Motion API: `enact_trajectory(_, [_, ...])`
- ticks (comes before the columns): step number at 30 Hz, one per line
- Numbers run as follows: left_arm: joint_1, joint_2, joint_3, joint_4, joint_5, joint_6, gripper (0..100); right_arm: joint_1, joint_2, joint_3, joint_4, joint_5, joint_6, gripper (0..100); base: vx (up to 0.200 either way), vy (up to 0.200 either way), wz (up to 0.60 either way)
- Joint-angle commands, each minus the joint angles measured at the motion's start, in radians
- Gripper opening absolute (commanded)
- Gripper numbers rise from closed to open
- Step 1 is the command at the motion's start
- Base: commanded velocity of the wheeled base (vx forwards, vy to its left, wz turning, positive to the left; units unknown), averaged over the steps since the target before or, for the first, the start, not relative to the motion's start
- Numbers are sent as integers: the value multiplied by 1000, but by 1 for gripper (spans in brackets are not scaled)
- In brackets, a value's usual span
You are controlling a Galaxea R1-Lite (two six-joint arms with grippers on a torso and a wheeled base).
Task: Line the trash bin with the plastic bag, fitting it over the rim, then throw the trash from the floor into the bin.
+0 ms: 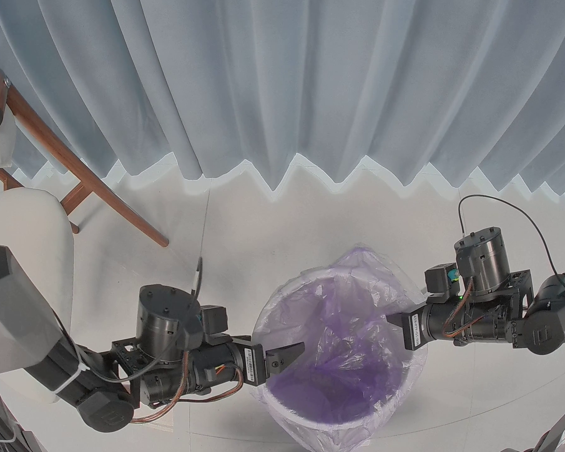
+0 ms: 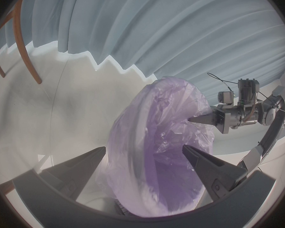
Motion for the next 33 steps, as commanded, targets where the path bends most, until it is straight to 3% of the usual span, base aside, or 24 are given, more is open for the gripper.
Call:
enact_trajectory(1, [7,59,-46,3,6,3,100,3,0,1,-4,-4,-11,0,0,0,0])
enact_trajectory(2, [7,64,-49,3,6,3,0,3,0,-1,-4,-7,-11,0,0,0,0])
enact_trajectory(16, [1,105,-91,29,29,3,0,13,0,4,-2,-54,-26,0,0,0,0])
enact_trajectory(17, [-1,105,-91,29,29,3,0,14,-1,4,-2,-54,-26,100,0,0,0])
enact_trajectory(33, [27,108,-85,29,63,3,0,-3,-83,9,-10,-54,7,100,0,0,0])
